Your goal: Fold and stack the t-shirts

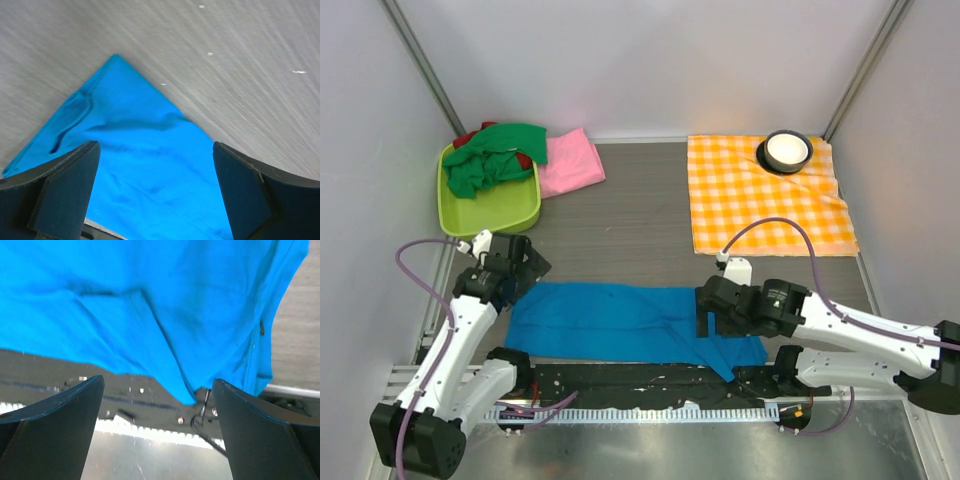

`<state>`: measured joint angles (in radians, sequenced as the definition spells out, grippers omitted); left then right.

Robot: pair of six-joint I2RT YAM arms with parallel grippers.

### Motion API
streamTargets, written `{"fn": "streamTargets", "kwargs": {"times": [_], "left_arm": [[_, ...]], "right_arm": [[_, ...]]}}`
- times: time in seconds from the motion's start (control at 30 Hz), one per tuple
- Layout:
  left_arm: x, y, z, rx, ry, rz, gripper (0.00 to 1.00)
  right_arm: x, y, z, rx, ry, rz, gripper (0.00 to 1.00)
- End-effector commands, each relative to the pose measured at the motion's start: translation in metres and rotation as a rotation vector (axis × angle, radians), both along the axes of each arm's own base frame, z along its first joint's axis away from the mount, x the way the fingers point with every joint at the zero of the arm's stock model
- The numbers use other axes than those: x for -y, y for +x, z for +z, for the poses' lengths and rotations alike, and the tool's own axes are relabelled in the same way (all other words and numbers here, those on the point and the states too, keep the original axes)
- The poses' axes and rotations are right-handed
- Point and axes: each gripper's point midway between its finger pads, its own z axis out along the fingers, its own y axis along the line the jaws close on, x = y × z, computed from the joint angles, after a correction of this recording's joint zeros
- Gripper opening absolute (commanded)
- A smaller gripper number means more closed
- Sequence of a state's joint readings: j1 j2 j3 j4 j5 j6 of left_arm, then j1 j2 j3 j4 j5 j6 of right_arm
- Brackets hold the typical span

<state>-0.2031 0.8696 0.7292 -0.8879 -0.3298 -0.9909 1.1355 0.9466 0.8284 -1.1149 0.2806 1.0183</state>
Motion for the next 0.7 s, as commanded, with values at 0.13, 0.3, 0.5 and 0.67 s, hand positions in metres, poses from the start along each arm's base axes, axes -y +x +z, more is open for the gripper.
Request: {"fn": "streamTargets", "kwargs": {"times": [0.13, 0.3, 0.5, 0.67], "left_arm": [[0.072, 0.04, -0.001, 0.042, -0.214, -0.287, 1.0], [0.089, 0.039, -0.03, -0.012, -0.186, -0.33, 1.0], [0.082, 0.042, -0.053, -0.068, -0.125, -0.325, 1.0], [0.074, 0.042, -0.071, -0.117, -0.078, -0.308, 1.0]], "right_arm": [[-0.028, 0.078, 0.004, 0.311, -0.053, -0.1, 1.0], [-0.029, 0.11, -0.019, 0.324, -0.035, -0.206, 1.0], [-0.019, 0.123, -0.053, 0.265, -0.018, -0.278, 1.0], [-0.011, 0.122, -0.068, 0.242, -0.031, -0.297, 0.99]]}}
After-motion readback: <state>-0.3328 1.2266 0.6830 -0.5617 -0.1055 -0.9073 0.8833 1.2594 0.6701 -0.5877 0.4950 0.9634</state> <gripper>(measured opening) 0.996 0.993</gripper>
